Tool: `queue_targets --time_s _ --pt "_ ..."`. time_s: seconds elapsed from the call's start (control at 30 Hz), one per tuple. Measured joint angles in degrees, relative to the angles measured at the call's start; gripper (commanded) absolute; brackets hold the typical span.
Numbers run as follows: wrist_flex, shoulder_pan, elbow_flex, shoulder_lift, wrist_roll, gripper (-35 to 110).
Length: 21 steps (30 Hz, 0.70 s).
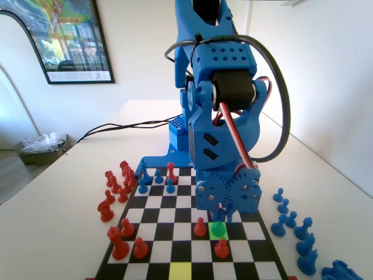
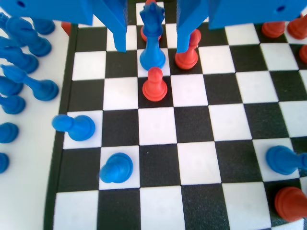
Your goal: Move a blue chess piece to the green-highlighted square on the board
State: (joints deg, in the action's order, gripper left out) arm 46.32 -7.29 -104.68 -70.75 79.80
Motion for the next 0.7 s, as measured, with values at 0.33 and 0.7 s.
queue_targets --time_s 0.33,0.7 --pt "6.2 0.0 4.6 -2.1 -1.1 14" --pt "17.7 1.3 8.3 -14.1 -0.8 1"
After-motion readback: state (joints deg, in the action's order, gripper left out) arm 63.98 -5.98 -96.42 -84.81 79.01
